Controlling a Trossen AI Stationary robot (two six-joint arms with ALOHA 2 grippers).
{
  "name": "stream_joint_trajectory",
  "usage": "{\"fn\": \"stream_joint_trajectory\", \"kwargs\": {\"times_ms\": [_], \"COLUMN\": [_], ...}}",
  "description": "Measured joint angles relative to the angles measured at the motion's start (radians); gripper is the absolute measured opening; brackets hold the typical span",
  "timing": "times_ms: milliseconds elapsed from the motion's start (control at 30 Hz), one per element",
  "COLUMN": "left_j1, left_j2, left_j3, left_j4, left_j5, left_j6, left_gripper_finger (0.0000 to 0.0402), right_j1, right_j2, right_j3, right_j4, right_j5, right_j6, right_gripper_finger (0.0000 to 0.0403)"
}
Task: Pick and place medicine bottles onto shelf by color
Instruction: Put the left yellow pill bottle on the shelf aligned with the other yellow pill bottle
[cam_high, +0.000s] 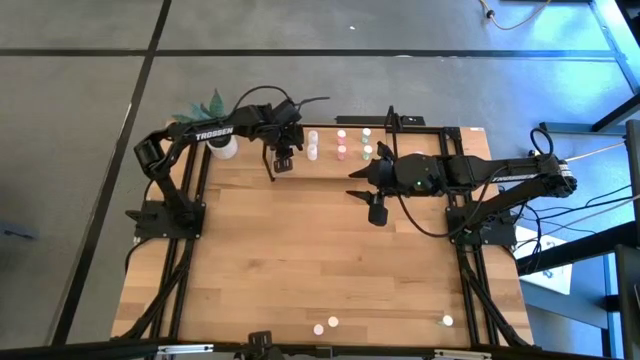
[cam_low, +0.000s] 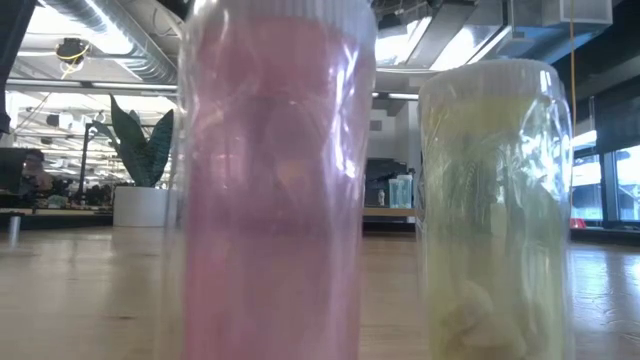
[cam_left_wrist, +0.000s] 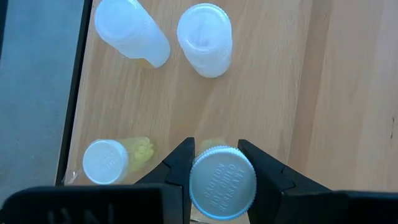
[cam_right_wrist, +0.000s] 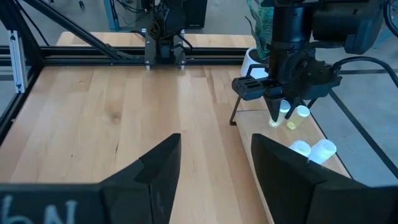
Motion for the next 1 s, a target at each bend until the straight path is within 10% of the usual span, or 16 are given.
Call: {"fn": "stream_joint_trajectory", "kwargs": {"times_ms": [567, 1000], "left_j1": [0.000, 0.000], "left_j2": [0.000, 0.000], "left_j3": [0.001, 0.001], "left_j4": [0.000, 0.000], "left_j5": [-0.001, -0.001], "left_j6": [0.000, -0.001], "left_gripper_finger": [0.0089, 0.0089], "right_j1": [0.000, 0.001], "right_j2": [0.000, 0.011], "right_j3": [0.000, 0.001], "right_j4": [0.000, -0.069], "right_j5": [0.007, 0.227], "right_j6": [-0.051, 0.029], "right_gripper_finger": [0.0197, 0.0197]}}
